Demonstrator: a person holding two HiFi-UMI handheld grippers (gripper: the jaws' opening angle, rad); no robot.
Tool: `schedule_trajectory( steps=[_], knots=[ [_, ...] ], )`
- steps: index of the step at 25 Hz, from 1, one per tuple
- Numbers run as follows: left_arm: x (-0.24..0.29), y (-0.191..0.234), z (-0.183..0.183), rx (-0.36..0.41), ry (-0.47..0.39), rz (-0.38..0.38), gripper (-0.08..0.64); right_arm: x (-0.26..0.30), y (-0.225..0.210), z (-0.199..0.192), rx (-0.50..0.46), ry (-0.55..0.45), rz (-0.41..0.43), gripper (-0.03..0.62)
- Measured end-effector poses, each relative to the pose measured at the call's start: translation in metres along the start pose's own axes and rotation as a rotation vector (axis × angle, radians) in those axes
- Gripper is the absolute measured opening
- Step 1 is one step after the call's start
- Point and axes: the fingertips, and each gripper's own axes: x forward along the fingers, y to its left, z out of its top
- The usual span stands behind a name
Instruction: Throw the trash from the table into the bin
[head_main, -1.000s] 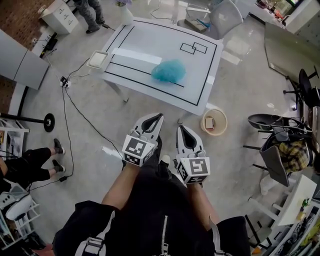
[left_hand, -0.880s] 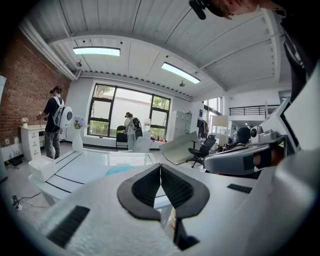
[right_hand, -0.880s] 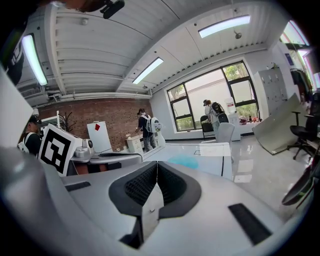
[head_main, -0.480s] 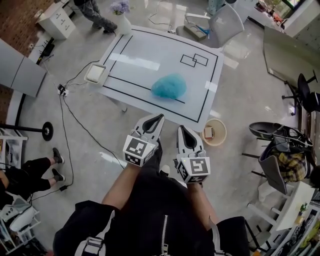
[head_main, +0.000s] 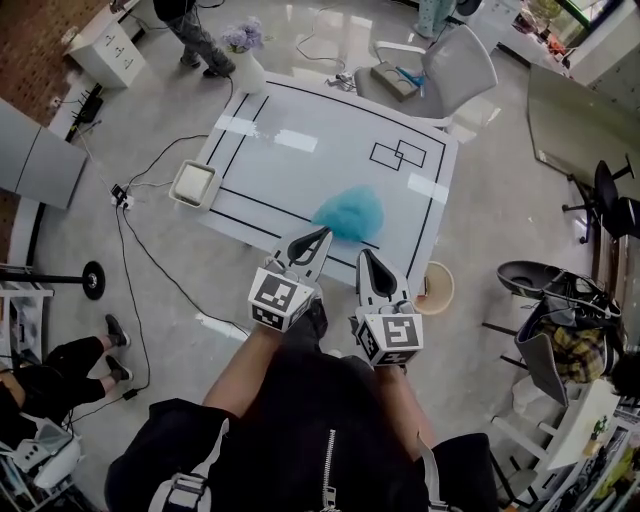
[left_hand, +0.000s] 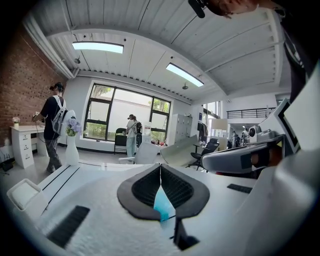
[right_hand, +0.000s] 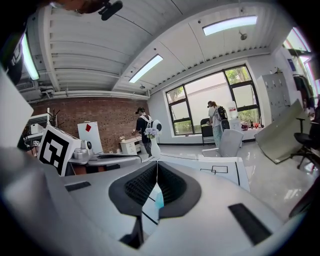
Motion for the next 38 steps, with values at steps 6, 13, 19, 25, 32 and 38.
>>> schedule_trajectory(
  steps=[6,13,19,25,32,38],
  knots=[
    [0.026,0.041,0.011,-0.01,-0.005,-0.025,0.009,0.047,-0.006,0.011,0.001,0.005,-0.021,0.009],
    [0.049,0.063,0.015,-0.028,-0.004,-0.028,0.009,0.071,-0.02,0.012,0.008,0.032,-0.037,0.009],
    [0.065,0.07,0.014,-0.028,0.005,-0.004,0.009,0.089,-0.032,0.013,0.011,0.04,-0.002,0.009],
    [0.07,0.076,0.018,-0.032,0.015,0.044,0.009,0.101,-0.037,0.016,0.013,0.048,0.051,0.011],
    [0.073,0.076,0.017,-0.034,0.026,0.073,0.009,0.105,-0.043,0.018,0.012,0.057,0.08,0.009],
    [0.07,0.069,0.013,-0.034,0.033,0.089,0.009,0.105,-0.049,0.008,-0.015,0.063,0.1,0.011]
  ],
)
